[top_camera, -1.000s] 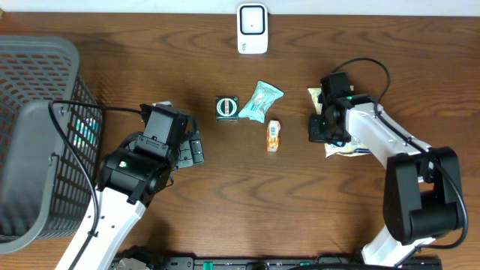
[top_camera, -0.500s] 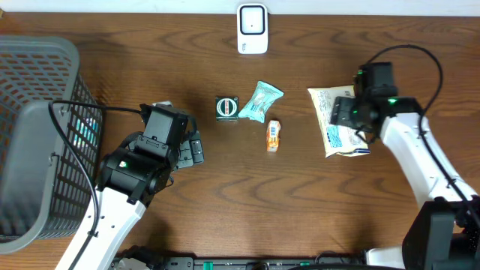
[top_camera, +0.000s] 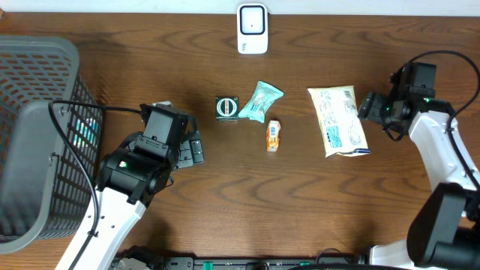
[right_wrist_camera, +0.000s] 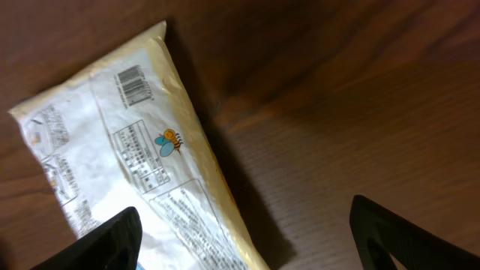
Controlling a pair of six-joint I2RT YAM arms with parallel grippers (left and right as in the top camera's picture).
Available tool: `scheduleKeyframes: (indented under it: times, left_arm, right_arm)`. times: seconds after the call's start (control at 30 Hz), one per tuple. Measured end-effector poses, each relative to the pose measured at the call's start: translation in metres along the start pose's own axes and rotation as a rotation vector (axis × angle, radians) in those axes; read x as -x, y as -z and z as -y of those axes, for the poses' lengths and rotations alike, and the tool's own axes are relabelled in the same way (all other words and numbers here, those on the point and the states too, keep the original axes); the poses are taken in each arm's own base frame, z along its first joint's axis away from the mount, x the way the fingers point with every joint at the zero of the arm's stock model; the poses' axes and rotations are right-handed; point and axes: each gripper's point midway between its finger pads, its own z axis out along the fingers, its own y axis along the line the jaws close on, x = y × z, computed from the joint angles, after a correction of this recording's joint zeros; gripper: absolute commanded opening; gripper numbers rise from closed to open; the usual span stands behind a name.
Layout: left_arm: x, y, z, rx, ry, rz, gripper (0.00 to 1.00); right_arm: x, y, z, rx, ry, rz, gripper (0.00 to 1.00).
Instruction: Scan the item barcode
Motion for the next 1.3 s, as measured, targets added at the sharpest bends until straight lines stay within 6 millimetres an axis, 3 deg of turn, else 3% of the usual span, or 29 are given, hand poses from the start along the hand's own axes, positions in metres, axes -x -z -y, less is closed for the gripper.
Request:
scheduleKeyframes:
  times: [0.1,0.17,0.23,0.43,0.7,1.07,1.17,1.3]
  left_arm:
    - [0.000,0.000,0.000,0.000,0.000,0.000,0.98]
    - [0.000,0.000,0.000,0.000,0.000,0.000,0.98]
    - [0.000,0.000,0.000,0.000,0.000,0.000,0.98]
    - [0.000,0.000,0.000,0.000,0.000,0.000,0.98]
    - [0.000,0.000,0.000,0.000,0.000,0.000,0.98]
    - [0.000,0.000,0.000,0.000,0.000,0.000,0.98]
    - [0.000,0.000,0.000,0.000,0.000,0.000,0.98]
    - [0.000,0.000,0.000,0.000,0.000,0.000,0.98]
  right_arm:
    - [-0.008,-0.017,0.002,-0.005,0.017,-0.046,0.72]
    - [-0.014,-0.030,0.004,-0.009,0.027,-0.078,0.54]
    - [-0.020,-0.043,0.003,0.000,0.036,-0.105,0.43]
    - [-0.035,-0.066,-0.014,0.104,0.029,-0.178,0.32]
    - [-0.044,-0.064,-0.046,0.216,0.061,-0.202,0.31]
    - [-0.066,-0.061,-0.128,0.320,0.216,-0.195,0.38]
    - [-0.071,-0.061,-0.136,0.299,0.249,-0.189,0.37]
    - [-0.070,-0.064,-0.126,0.246,0.230,-0.188,0.38]
